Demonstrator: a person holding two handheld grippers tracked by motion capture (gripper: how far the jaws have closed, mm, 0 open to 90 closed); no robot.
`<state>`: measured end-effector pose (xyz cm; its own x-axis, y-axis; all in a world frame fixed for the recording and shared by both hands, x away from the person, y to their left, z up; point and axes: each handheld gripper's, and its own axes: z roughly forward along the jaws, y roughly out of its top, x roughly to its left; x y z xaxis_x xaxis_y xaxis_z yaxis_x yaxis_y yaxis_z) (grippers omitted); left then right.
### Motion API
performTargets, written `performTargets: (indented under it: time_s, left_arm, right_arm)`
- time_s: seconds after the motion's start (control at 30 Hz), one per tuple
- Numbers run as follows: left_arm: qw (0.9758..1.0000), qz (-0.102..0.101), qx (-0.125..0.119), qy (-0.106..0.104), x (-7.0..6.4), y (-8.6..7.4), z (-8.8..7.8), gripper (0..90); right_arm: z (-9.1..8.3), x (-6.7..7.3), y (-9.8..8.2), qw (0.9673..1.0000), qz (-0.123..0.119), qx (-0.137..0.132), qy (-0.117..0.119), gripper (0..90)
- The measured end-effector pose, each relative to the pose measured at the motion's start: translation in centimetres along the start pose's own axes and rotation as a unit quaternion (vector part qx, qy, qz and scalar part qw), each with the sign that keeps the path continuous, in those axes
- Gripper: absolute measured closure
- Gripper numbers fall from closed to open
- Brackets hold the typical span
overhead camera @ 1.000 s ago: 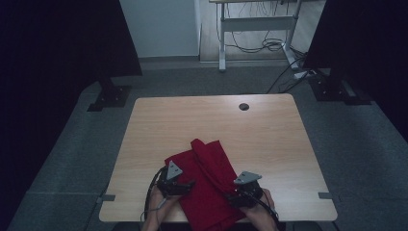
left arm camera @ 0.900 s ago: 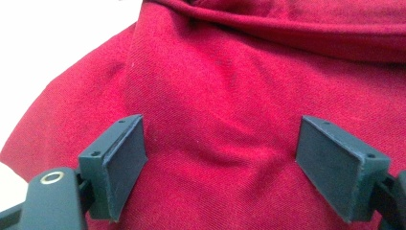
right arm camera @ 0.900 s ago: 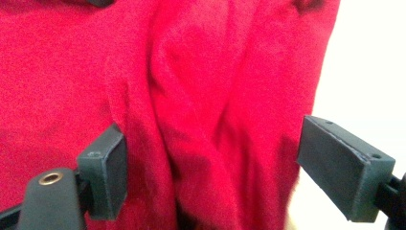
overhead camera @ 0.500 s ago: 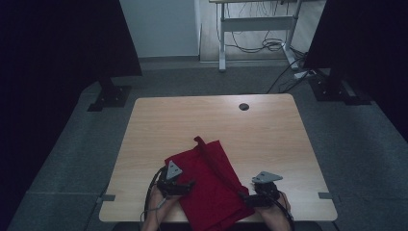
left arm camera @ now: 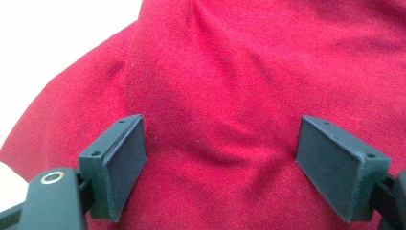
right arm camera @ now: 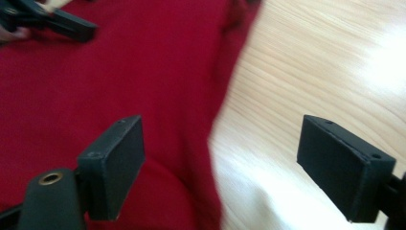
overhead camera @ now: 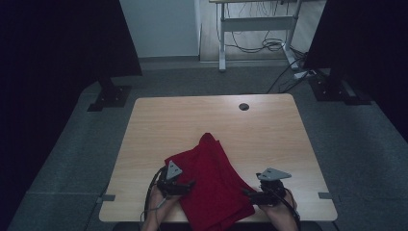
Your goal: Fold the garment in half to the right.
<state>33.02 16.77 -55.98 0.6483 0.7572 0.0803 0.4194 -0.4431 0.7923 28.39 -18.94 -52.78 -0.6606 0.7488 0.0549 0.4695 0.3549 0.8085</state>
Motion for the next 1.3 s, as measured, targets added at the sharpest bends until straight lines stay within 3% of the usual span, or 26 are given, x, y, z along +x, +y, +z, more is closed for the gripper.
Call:
performTargets:
  time_s: [0.03, 0.1, 0.13, 0.2, 0.23, 0.33, 0.37, 0.4, 0.43, 0.47, 0.5, 0.63, 0.67, 0.73, 0.77, 0.9, 0.93, 1.0, 1.03, 1.07, 1.13, 1.17, 1.2, 1.3]
  left_arm:
    - [1.0, 0.0, 0.0, 0.0, 0.0, 0.0, 0.0, 17.0]
    - [1.0, -0.002, 0.002, 0.003, 0.0, 0.0, 0.0, 15.6]
    - [1.0, -0.002, 0.002, 0.003, 0.0, 0.0, 0.0, 15.6]
    - [1.0, -0.005, 0.003, 0.005, 0.0, 0.0, 0.0, 14.7]
    - [1.0, -0.006, 0.003, 0.006, 0.0, 0.0, 0.0, 14.7]
    - [0.9999, -0.008, 0.003, 0.007, 0.0, 0.0, 0.0, 12.9]
    - [0.9999, -0.009, 0.003, 0.005, 0.0, 0.0, 0.1, 12.9]
    - [0.9999, -0.009, 0.003, 0.005, 0.0, 0.0, 0.1, 12.1]
    - [0.9999, -0.009, 0.004, 0.005, 0.0, 0.0, 0.1, 12.1]
    - [0.9999, -0.009, 0.004, 0.005, 0.0, 0.0, 0.1, 12.1]
    - [0.9999, -0.009, 0.004, 0.005, 0.0, 0.0, 0.1, 12.1]
    - [0.9999, -0.007, 0.003, 0.007, 0.0, 0.0, 0.0, 12.3]
    - [0.9999, -0.007, 0.003, 0.007, 0.0, 0.0, 0.0, 12.3]
    - [0.9999, -0.012, -0.003, 0.006, 0.0, 0.0, -0.2, 14.5]
    - [0.9999, -0.011, -0.005, 0.01, -0.1, 0.2, -0.7, 14.8]
    - [0.9997, -0.008, -0.012, 0.019, -0.1, 0.3, -1.4, 14.3]
    - [0.9997, -0.008, -0.012, 0.019, -0.1, 0.3, -1.4, 14.3]
    - [0.9995, -0.017, -0.02, 0.018, 0.2, 0.2, -2.3, 14.3]
    - [0.9995, -0.021, -0.016, 0.016, 0.4, -0.1, -2.6, 14.3]
    - [0.9996, -0.02, -0.011, 0.017, 0.5, -0.3, -2.7, 14.2]
    - [0.9996, -0.02, -0.011, 0.017, 0.5, -0.3, -2.7, 14.2]
    - [0.9997, -0.018, 0.007, 0.016, 0.6, -0.9, -2.6, 14.2]
    - [0.9997, -0.019, 0.008, 0.016, 0.5, -0.9, -2.5, 14.4]
    - [0.9997, -0.019, 0.008, 0.016, 0.5, -0.9, -2.5, 14.5]
  right_arm:
    - [1.2, 1.0, 1.1, 0.9997, -0.019, 0.003, 0.012, 15.9]
    - [1.2, 1.0, 1.1, 0.9997, -0.019, 0.003, 0.012, 15.3]
    - [2.9, 2.0, 2.3, 0.9989, -0.042, 0.012, 0.017, 15.3]
    - [2.9, 2.0, 2.3, 0.9989, -0.042, 0.012, 0.017, 14.9]
    - [4.6, 1.9, 3.1, 0.9988, -0.044, 0.022, 0.005, 14.9]
    - [5.3, 1.3, 3.1, 0.9987, -0.04, 0.03, -0.013, 15.3]
    - [5.8, 0.2, 2.6, 0.9981, -0.029, 0.042, -0.033, 15.5]
    - [5.8, 0.2, 2.6, 0.9981, -0.029, 0.042, -0.033, 15.5]
    - [5.8, -1.0, 1.7, 0.9978, -0.009, 0.051, -0.041, 15.5]
    - [5.8, -1.0, 1.7, 0.9978, -0.009, 0.051, -0.041, 15.5]
    - [5.4, -1.7, 1.0, 0.9983, 0.007, 0.046, -0.035, 15.5]
    - [4.4, -1.5, 1.2, 0.9985, -0.001, 0.038, -0.039, 16.5]
    - [3.9, -0.9, 1.9, 0.9989, -0.012, 0.028, -0.035, 16.5]
    - [3.9, -0.9, 1.9, 0.9989, -0.012, 0.028, -0.035, 16.5]
    - [4.2, 1.6, 4.5, 0.9984, -0.056, 0.01, 0.005, 15.4]
    - [4.5, 2.1, 4.9, 0.998, -0.062, 0.01, 0.012, 15.2]
    - [5.6, 3.3, 5.7, 0.9962, -0.08, 0.012, 0.034, 15.2]
    - [5.6, 3.3, 5.7, 0.9962, -0.08, 0.012, 0.034, 14.4]
    - [7.4, 4.3, 6.0, 0.9936, -0.092, 0.023, 0.061, 13.6]
    - [8.7, 4.2, 5.7, 0.9927, -0.092, 0.038, 0.069, 13.6]
    - [9.2, 4.0, 5.4, 0.9929, -0.091, 0.047, 0.062, 13.6]
    - [9.2, 4.0, 5.4, 0.9929, -0.091, 0.047, 0.062, 13.9]
    - [10.2, 2.7, 4.3, 0.9933, -0.081, 0.07, 0.043, 14.4]
    - [10.3, 2.2, 4.0, 0.9937, -0.076, 0.068, 0.047, 14.4]
